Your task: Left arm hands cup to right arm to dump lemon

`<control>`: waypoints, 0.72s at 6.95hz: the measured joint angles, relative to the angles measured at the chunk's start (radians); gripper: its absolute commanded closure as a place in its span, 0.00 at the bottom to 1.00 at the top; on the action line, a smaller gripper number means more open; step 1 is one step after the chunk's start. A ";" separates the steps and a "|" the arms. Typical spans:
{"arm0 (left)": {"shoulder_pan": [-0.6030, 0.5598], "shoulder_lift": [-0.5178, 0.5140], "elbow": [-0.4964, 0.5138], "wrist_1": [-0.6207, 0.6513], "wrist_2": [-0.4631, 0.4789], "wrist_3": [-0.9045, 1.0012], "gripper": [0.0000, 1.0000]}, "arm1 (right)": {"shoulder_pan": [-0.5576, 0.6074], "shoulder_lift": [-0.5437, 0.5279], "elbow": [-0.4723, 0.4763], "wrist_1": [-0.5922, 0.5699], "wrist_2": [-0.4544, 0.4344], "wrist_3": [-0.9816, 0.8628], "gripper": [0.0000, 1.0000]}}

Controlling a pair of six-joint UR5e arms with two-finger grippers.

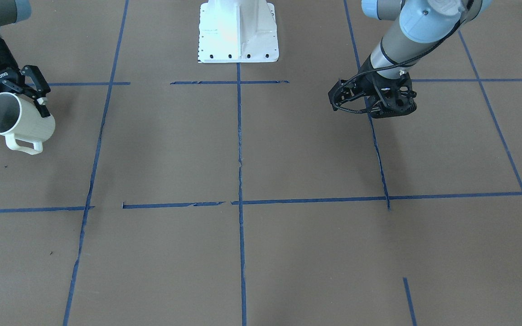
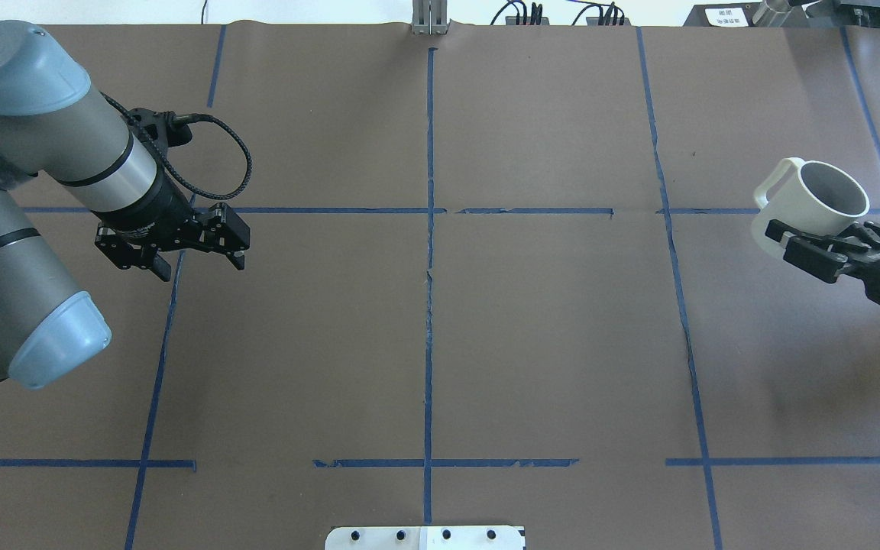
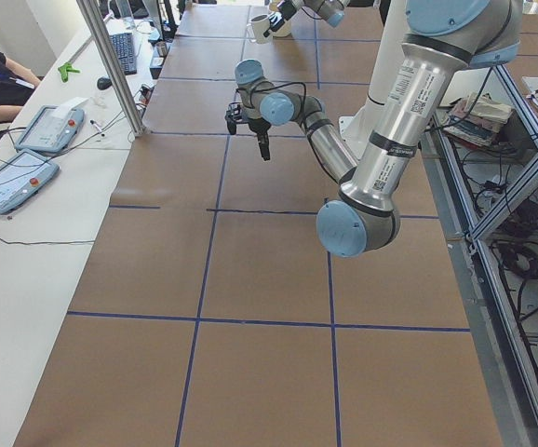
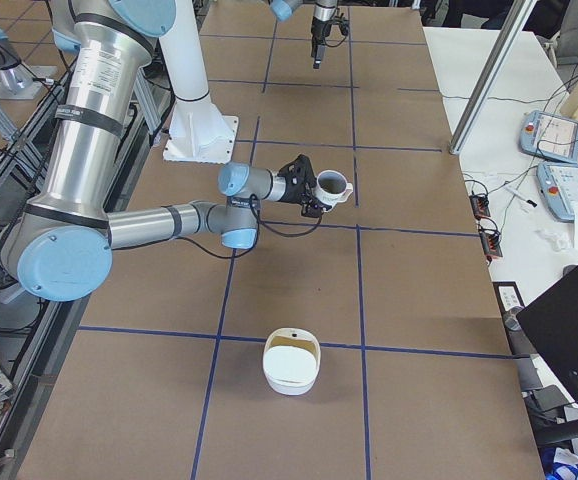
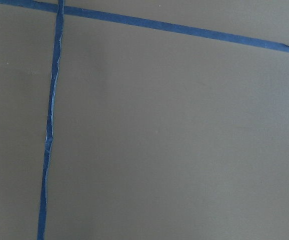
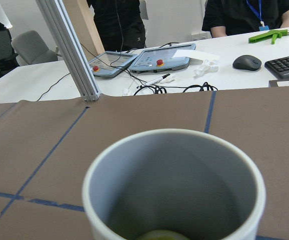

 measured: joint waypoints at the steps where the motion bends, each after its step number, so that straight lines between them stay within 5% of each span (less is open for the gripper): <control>1: 0.000 0.000 0.000 0.000 0.000 -0.002 0.00 | 0.027 -0.015 -0.100 0.149 0.003 0.048 0.66; 5: -0.002 -0.001 -0.001 0.001 0.000 -0.003 0.00 | 0.151 -0.014 -0.409 0.576 0.021 0.318 0.66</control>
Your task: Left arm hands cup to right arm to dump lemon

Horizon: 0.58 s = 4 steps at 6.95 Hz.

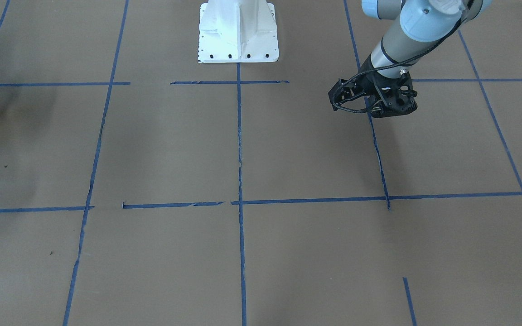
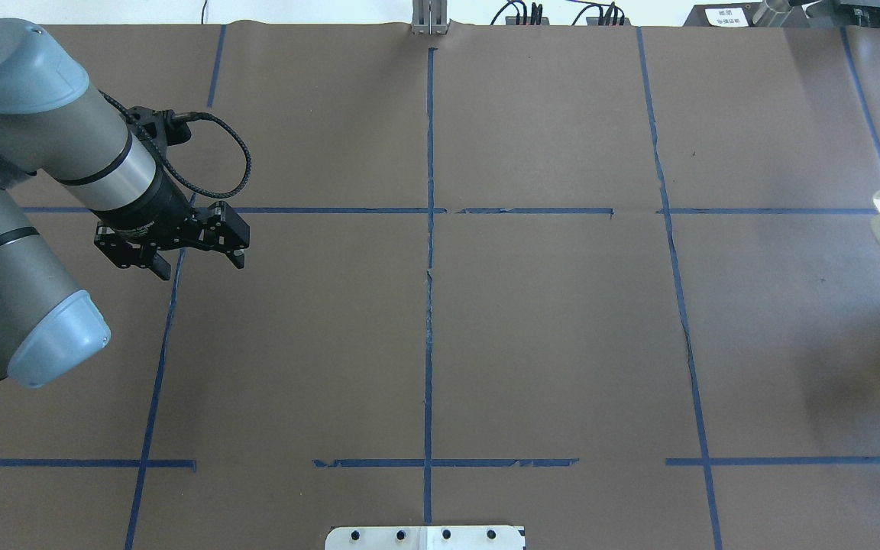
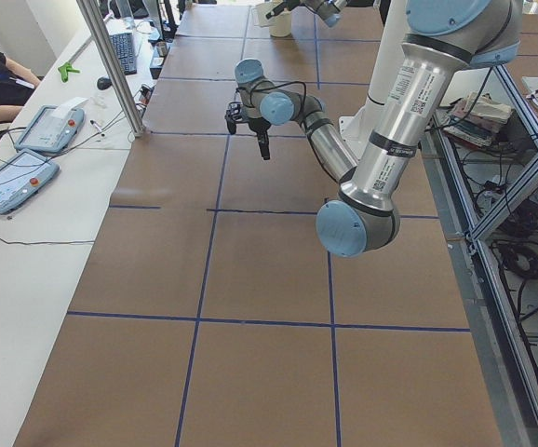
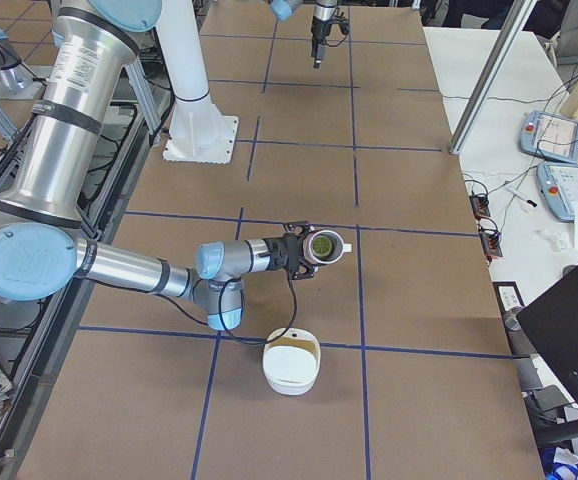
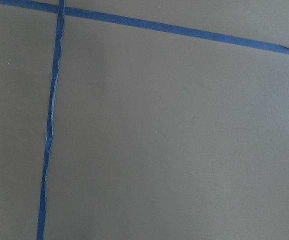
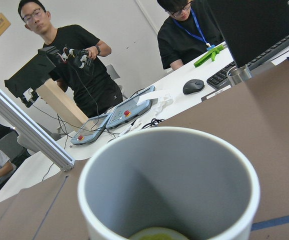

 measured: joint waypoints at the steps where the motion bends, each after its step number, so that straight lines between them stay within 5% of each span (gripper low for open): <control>1: -0.001 0.000 0.001 0.001 0.000 0.000 0.00 | 0.025 0.004 -0.060 0.073 0.000 0.067 0.66; 4: -0.001 0.000 0.008 0.001 0.001 0.000 0.00 | 0.074 0.011 -0.222 0.286 -0.001 0.259 0.66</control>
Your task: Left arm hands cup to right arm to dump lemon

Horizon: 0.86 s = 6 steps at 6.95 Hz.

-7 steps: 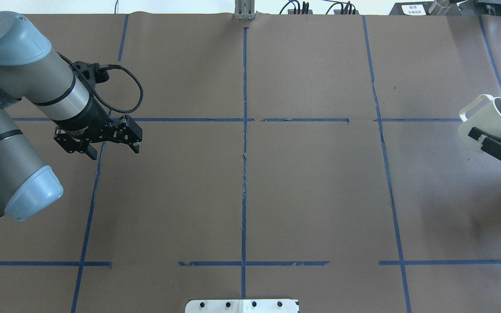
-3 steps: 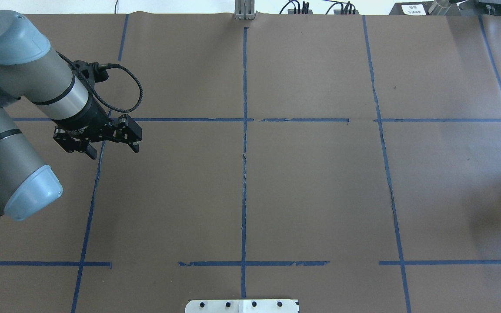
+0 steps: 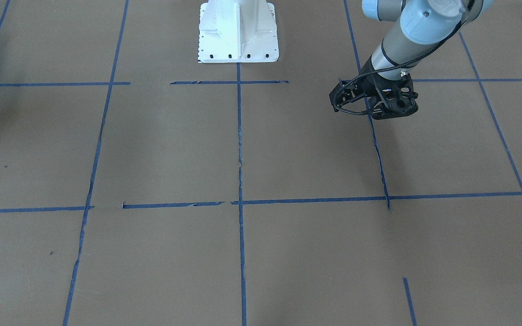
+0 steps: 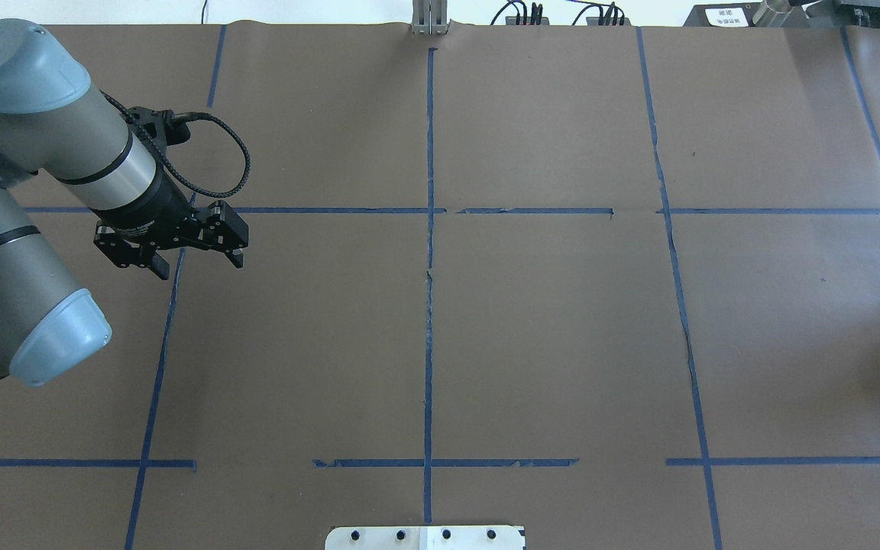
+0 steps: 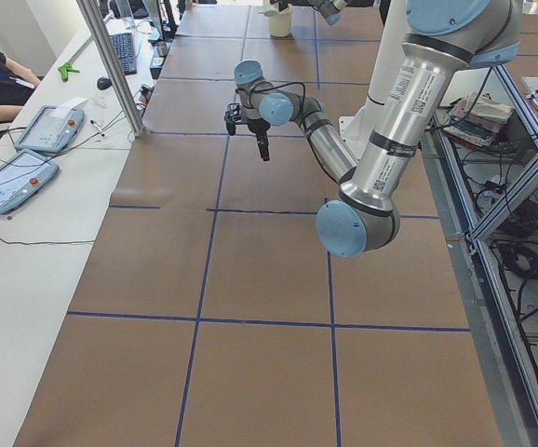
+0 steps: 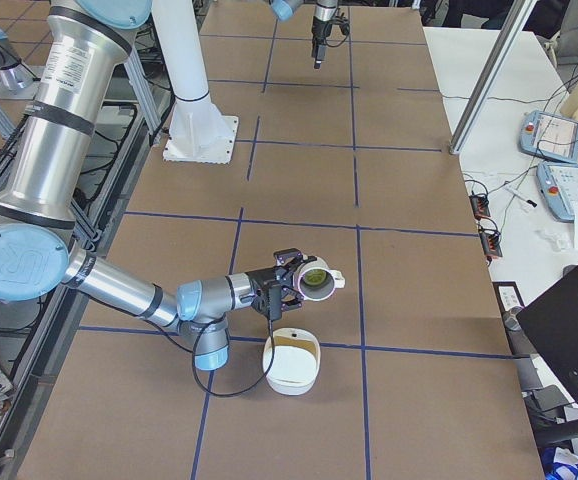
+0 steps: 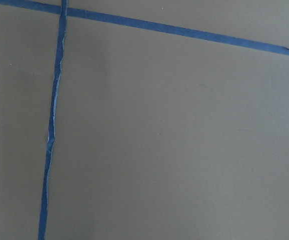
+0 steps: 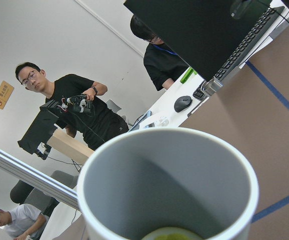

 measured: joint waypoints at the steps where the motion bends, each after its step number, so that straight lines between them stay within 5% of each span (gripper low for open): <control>1: 0.001 0.000 0.001 0.000 0.000 0.000 0.00 | 0.004 -0.007 -0.053 0.068 -0.001 0.017 0.66; 6: 0.001 -0.001 0.000 0.000 -0.001 0.000 0.00 | 0.011 -0.013 -0.095 0.182 -0.054 0.331 0.65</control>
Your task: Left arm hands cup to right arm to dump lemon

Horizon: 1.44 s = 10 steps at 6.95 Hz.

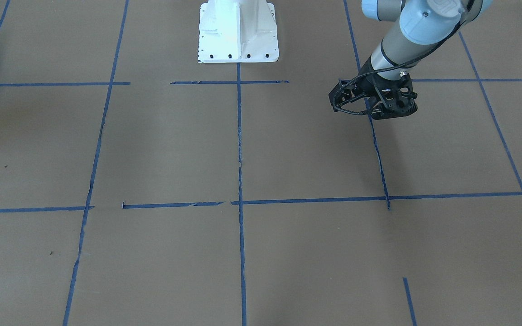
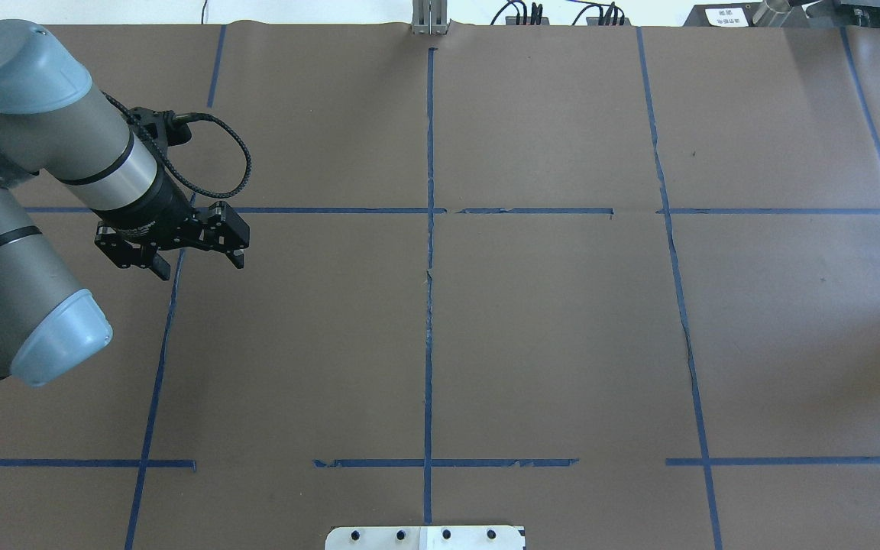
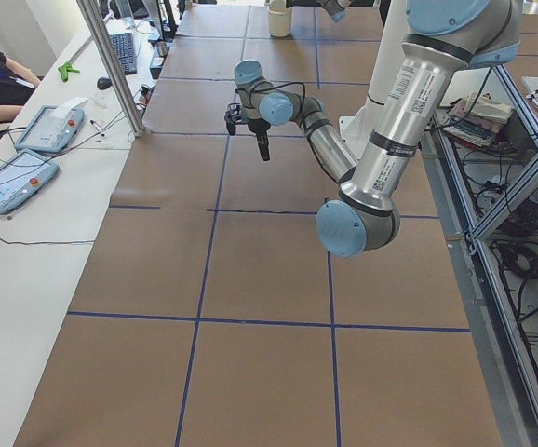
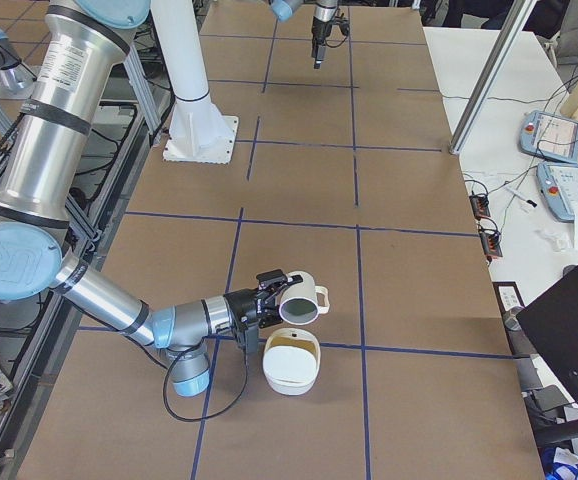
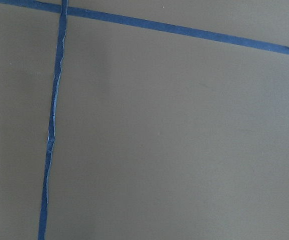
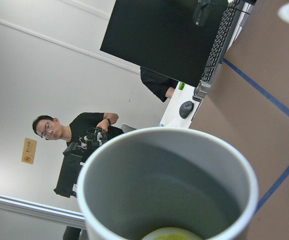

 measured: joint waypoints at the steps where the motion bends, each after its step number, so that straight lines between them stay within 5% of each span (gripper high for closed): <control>1: 0.000 0.000 0.001 0.000 0.001 0.000 0.00 | 0.015 0.003 0.000 0.025 -0.008 0.097 0.65; 10: 0.000 -0.001 0.004 0.000 0.000 0.000 0.00 | 0.066 0.032 -0.020 0.197 -0.139 0.760 0.65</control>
